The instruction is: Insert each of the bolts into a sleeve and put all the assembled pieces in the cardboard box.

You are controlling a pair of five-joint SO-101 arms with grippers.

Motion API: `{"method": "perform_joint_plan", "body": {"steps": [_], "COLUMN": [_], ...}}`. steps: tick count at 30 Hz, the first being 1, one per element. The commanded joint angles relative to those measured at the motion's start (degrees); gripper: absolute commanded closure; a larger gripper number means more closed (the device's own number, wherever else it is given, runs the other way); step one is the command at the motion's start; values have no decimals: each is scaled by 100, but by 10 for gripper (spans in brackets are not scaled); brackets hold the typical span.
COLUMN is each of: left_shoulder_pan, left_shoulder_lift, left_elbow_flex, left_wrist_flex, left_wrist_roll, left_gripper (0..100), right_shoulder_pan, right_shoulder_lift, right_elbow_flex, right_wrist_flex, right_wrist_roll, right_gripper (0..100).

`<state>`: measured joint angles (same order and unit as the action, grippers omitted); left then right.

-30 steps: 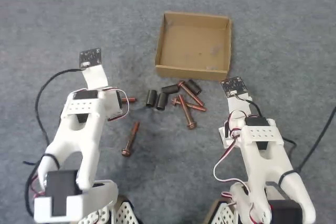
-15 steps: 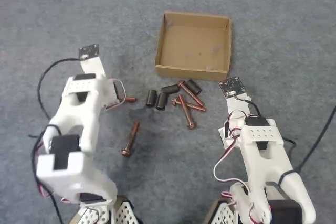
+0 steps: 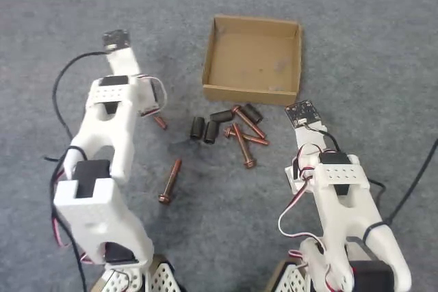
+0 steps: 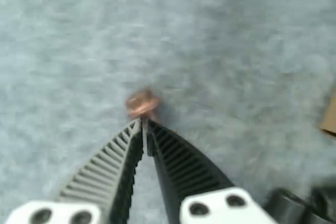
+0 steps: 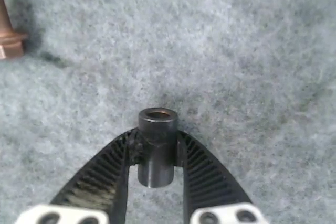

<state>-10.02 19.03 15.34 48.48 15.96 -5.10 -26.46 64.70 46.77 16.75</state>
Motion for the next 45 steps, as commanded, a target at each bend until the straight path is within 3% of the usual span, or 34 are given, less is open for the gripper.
{"method": "perform_joint_plan", "body": {"steps": [1,9,12,17,21,27,37,42,45], "left_shoulder_pan": [457,484,325,18,-9,-9,-9,0,0], "left_shoulder_lift": [-141,-651,-721,-774,-730,-501,-88,-88,-88], "left_elbow_flex": [-268,-171,75,549,602,567,418,409,418], "left_wrist_flex": [-79,440,158,-563,-580,-624,-949,-1064,-1134], "left_wrist_roll": [9,9,105,985,1204,1451,2242,2233,2233], "left_gripper": [988,988,988,954,877,863,872,982,988], "right_shoulder_pan": [-48,-48,-57,-57,-57,-57,-57,-57,-57], "right_shoulder_lift": [-251,-251,-251,-251,-251,-251,-251,-251,-251], "right_elbow_flex": [-35,-35,-35,-35,-35,-35,-35,-35,-35], "right_wrist_flex": [-119,-119,-119,-119,-119,-110,-84,-84,-75], "right_wrist_roll": [70,70,70,70,70,70,79,79,79], "right_gripper": [992,992,992,992,992,992,992,992,992]}}
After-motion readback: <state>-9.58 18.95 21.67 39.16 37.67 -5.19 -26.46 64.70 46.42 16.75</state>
